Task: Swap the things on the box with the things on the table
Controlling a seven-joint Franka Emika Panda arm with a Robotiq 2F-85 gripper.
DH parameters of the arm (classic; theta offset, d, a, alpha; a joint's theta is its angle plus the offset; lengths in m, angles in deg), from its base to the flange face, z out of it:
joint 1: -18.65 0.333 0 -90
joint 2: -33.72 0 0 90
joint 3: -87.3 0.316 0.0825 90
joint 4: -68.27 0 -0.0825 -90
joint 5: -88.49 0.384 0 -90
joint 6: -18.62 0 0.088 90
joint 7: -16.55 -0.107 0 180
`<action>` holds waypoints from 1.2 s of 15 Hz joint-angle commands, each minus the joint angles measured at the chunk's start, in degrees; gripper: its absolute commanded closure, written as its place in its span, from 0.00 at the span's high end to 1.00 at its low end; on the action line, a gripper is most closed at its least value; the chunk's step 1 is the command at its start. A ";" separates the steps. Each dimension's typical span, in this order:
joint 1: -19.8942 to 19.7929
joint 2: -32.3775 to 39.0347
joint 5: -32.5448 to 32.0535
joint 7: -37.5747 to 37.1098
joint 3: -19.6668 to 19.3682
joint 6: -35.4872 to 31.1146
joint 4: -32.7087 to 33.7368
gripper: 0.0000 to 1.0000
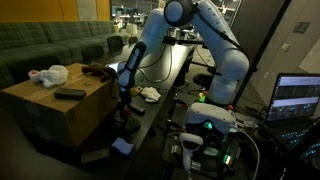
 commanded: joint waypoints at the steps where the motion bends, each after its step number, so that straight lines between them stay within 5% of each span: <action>1: -0.27 2.07 -0.60 1.94 0.51 -1.38 1.45 1.00; 8: 0.17 4.87 -1.45 1.56 -0.16 -3.22 3.50 1.00; 9: 0.30 5.01 -1.57 1.44 -0.24 -3.17 3.67 0.76; 18: 1.84 3.39 -2.04 -0.14 -1.63 -0.86 3.31 0.14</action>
